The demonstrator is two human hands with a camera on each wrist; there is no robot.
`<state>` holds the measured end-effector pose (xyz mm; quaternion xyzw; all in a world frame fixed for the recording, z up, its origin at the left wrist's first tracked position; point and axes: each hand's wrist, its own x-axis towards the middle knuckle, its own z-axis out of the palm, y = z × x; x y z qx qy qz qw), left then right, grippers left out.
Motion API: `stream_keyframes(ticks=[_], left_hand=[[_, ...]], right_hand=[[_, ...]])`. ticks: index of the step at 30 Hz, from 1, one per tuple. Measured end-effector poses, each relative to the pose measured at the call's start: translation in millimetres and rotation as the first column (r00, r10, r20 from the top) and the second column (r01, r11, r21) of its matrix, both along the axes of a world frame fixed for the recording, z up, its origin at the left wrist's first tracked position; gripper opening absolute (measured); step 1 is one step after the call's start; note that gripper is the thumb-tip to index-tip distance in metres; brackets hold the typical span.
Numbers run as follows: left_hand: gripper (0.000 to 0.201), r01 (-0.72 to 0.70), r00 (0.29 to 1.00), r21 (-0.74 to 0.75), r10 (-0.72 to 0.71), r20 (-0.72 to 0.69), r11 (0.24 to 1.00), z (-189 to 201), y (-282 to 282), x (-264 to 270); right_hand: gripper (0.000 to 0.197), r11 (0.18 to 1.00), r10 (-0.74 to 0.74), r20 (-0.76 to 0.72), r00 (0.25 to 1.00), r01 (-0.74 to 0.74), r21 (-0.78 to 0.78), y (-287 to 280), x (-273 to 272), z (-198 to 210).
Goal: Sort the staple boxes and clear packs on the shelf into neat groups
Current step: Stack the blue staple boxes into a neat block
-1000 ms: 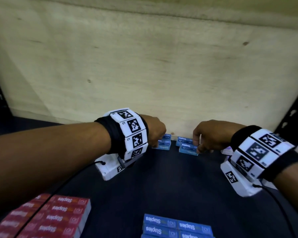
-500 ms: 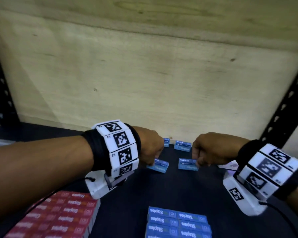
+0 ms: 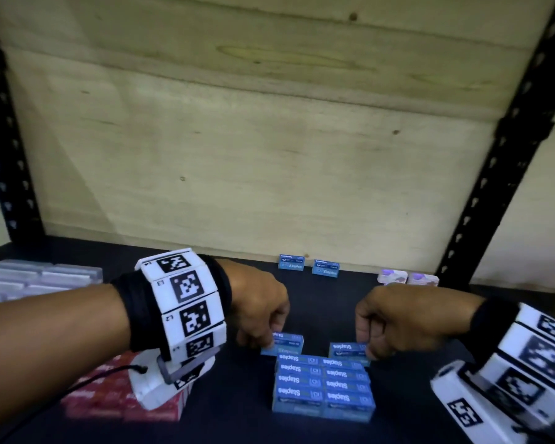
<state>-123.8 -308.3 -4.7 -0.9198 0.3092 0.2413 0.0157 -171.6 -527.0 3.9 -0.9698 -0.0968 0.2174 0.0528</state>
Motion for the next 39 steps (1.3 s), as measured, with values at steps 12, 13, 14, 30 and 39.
stream_keyframes(ticks=[12,13,14,30,39], left_hand=[[0.021,-0.012,0.994,-0.048,0.007,-0.108,0.999,8.4,2.2,-17.6],[0.020,-0.013,0.995,-0.064,0.006,-0.098,0.998,7.9,1.7,-18.1],[0.020,-0.012,0.996,-0.074,0.006,-0.087,0.997,7.0,1.0,-18.0],[0.016,0.024,0.992,-0.093,-0.036,-0.124,0.995,3.3,-12.5,-13.7],[0.015,-0.004,0.980,-0.076,-0.012,-0.199,0.997,1.9,-14.4,-8.4]], right_hand=[[0.014,0.997,-0.049,-0.013,0.999,0.049,0.063,1.0,-18.8,-0.9],[0.014,0.997,-0.044,-0.003,0.999,0.044,0.058,1.8,-18.2,-2.4],[0.015,0.998,-0.039,0.007,0.999,0.038,0.051,2.5,-17.3,-4.0],[0.018,0.997,0.055,0.031,0.998,-0.057,0.048,15.5,-3.0,-9.3],[0.012,0.995,0.101,-0.045,0.994,-0.101,-0.003,21.1,4.2,-4.0]])
